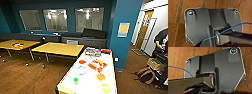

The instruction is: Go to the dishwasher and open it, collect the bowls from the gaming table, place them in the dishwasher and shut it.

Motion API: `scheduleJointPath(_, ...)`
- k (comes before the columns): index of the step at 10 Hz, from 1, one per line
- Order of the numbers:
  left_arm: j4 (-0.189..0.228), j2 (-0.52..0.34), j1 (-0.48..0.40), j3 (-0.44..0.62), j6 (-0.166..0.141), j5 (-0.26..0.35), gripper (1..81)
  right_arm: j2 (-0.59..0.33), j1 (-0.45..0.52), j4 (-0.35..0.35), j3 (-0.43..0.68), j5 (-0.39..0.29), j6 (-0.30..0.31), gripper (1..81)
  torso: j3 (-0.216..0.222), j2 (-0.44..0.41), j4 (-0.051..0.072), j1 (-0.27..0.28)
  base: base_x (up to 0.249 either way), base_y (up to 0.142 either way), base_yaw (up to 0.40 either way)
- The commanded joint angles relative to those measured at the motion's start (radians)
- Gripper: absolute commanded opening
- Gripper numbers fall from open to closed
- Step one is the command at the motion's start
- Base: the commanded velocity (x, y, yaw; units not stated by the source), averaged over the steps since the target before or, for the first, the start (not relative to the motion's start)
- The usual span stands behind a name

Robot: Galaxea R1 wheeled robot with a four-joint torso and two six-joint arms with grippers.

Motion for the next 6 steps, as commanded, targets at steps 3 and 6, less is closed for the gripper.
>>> scheduleJointPath(3,-0.006,-0.007,-0.047,0.004,0.002,0.056,81.1,0.000,0.038,-0.011,0.005,-0.044,-0.004,81.1,0.000,0.000,0.000,0.000,0.000,0.000,-0.362)
scheduleJointPath(6,-0.006,-0.005,-0.047,0.006,0.002,0.056,81.1,0.001,0.037,-0.011,0.005,-0.044,-0.004,81.1,0.000,0.000,0.000,0.000,0.000,-0.197,0.000)
